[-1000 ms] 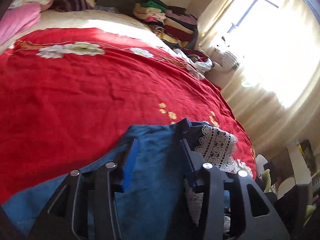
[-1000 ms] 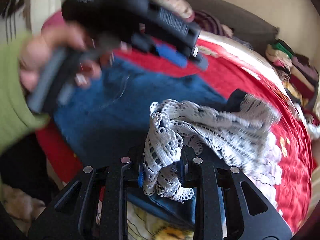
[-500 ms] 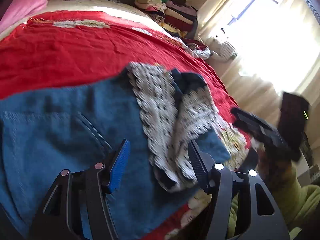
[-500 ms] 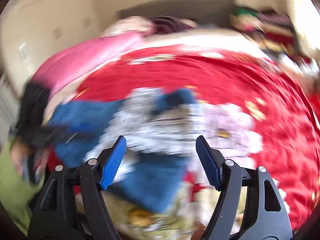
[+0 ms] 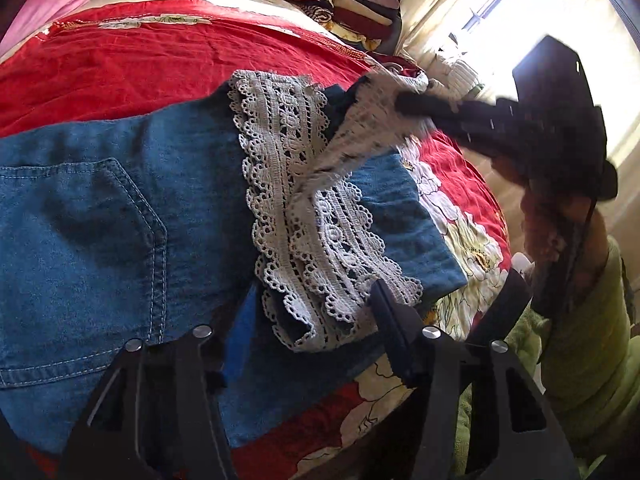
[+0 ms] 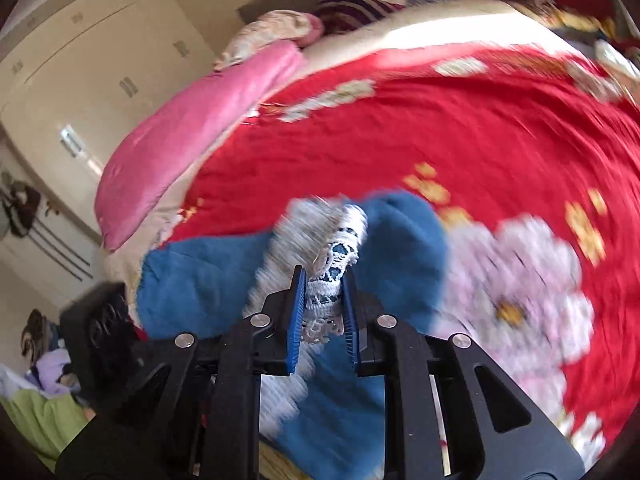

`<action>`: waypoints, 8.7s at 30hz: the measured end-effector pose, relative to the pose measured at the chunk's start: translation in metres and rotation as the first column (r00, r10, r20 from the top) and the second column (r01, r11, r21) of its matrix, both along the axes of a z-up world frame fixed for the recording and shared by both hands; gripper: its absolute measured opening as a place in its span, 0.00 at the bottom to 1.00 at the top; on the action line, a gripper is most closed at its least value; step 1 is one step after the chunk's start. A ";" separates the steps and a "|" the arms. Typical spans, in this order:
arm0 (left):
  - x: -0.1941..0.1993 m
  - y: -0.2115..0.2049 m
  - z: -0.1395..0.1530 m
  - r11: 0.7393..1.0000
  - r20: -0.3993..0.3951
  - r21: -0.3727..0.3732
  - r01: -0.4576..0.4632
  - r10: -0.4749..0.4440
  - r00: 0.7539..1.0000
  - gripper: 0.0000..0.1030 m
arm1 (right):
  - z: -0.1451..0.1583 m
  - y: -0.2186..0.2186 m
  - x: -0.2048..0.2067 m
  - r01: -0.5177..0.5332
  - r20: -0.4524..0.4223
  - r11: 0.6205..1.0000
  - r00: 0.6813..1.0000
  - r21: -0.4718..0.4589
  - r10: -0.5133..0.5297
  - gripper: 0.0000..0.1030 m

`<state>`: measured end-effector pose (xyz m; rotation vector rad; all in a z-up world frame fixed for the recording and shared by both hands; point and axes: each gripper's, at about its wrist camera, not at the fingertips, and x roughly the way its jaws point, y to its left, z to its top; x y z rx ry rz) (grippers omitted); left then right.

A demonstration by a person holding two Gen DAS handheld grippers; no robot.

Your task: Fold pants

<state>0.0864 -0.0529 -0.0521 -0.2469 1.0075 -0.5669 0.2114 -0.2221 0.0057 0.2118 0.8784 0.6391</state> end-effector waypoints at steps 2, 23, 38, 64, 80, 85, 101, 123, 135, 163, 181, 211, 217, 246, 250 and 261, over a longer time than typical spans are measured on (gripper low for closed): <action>-0.001 0.000 0.000 1.000 -0.005 -0.004 -0.002 0.002 1.000 0.48 | 0.007 0.018 0.015 -0.018 0.017 0.999 1.000 -0.038 0.019 0.12; -0.006 -0.009 0.002 0.999 0.000 -0.037 -0.004 0.004 1.000 0.36 | -0.044 0.120 0.072 -0.019 -0.013 0.869 1.000 -0.494 0.014 0.64; -0.019 -0.012 0.030 0.986 0.074 -0.151 0.075 -0.064 0.995 0.14 | 0.012 0.055 0.047 0.046 0.042 0.989 0.998 -0.139 -0.041 0.13; -0.011 0.031 0.006 0.979 -0.056 -0.189 -0.069 0.060 0.997 0.53 | 0.004 0.036 -0.030 -0.020 0.181 0.970 0.981 -0.241 0.065 0.64; -0.008 0.048 0.018 0.988 -0.070 -0.094 -0.121 0.115 0.991 0.13 | -0.063 0.044 -0.088 -0.128 0.064 0.910 0.984 -0.395 0.167 0.66; -0.007 0.039 0.022 0.991 -0.064 -0.080 -0.105 0.100 0.993 0.13 | -0.039 0.030 -0.094 -0.053 0.158 0.940 0.981 -0.336 0.112 0.66; -0.007 0.028 0.015 0.995 -0.062 -0.030 -0.093 0.091 0.994 0.28 | -0.074 0.031 -0.086 -0.120 -0.016 0.931 0.992 -0.344 0.122 0.63; -0.028 0.033 0.047 0.989 0.042 0.048 -0.137 0.135 0.990 0.69 | -0.044 -0.005 -0.091 0.012 0.030 0.968 1.000 -0.251 -0.004 0.82; -0.043 0.073 0.077 0.952 0.137 0.130 -0.277 0.260 0.956 0.90 | 0.008 0.014 -0.080 0.000 0.143 0.974 0.989 -0.226 0.033 0.90; -0.076 0.169 0.029 0.884 -0.038 -0.120 -0.453 0.452 0.891 0.59 | 0.025 0.236 -0.012 -0.433 0.094 0.842 0.870 -0.320 0.484 0.91; -0.046 0.164 0.000 0.878 -0.101 -0.166 -0.450 0.438 0.893 0.59 | -0.030 0.333 -0.003 -0.631 -0.076 0.683 0.752 -0.368 0.654 0.89; 0.016 0.027 0.067 0.969 0.031 -0.187 -0.162 0.170 0.985 0.59 | 0.036 0.105 0.009 -0.474 0.182 0.877 0.871 0.073 0.456 0.57; 0.022 -0.020 0.047 0.987 -0.009 -0.158 -0.040 0.039 0.999 0.59 | 0.024 0.032 0.011 -0.296 0.170 0.951 0.945 0.092 0.278 0.57; -0.008 -0.015 0.094 0.984 0.145 0.128 -0.122 0.103 0.984 0.96 | 0.023 -0.027 -0.064 -0.061 0.288 0.996 0.955 -0.062 0.076 0.85; -0.002 -0.006 0.099 0.979 0.152 0.137 -0.152 0.131 0.980 0.96 | 0.024 -0.025 -0.087 -0.075 0.333 0.991 0.937 -0.111 0.108 0.87; 0.040 0.012 0.081 0.975 0.106 0.158 -0.158 0.143 0.984 0.93 | 0.004 0.032 -0.142 -0.226 0.346 0.933 0.883 -0.279 0.318 0.87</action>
